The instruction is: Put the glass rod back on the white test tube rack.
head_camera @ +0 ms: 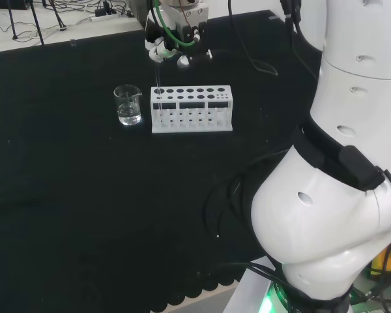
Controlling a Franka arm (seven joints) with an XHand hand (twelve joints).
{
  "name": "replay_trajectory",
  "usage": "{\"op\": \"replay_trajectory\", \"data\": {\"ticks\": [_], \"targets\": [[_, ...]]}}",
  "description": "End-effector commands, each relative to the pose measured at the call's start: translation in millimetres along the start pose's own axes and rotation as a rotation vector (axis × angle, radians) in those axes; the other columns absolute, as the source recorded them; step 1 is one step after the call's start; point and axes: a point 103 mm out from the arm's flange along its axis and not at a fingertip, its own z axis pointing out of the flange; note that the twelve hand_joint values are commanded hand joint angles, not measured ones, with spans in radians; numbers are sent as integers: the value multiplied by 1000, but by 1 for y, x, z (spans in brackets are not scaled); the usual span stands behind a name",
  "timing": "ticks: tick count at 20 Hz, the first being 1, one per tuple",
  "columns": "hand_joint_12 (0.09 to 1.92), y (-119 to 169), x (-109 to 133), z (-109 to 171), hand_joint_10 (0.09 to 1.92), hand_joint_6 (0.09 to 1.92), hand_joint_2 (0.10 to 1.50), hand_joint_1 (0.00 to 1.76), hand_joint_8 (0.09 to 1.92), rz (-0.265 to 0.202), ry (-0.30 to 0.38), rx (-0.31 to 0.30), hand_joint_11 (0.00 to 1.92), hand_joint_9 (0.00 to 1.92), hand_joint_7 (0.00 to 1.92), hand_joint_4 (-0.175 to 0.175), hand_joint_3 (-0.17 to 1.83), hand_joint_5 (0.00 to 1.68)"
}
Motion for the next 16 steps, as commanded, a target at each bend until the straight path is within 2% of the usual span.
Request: {"op": "replay_trajectory", "data": {"ticks": [1,16], "targets": [[758,4,2,1,851,522,901,1302,1081,4,-8,9,1676,1672,1149,-175,313,1122],[758,7,-10,11,850,527,903,1302,1081,11,19,38,1675,1670,1149,-175,311,1119]]}}
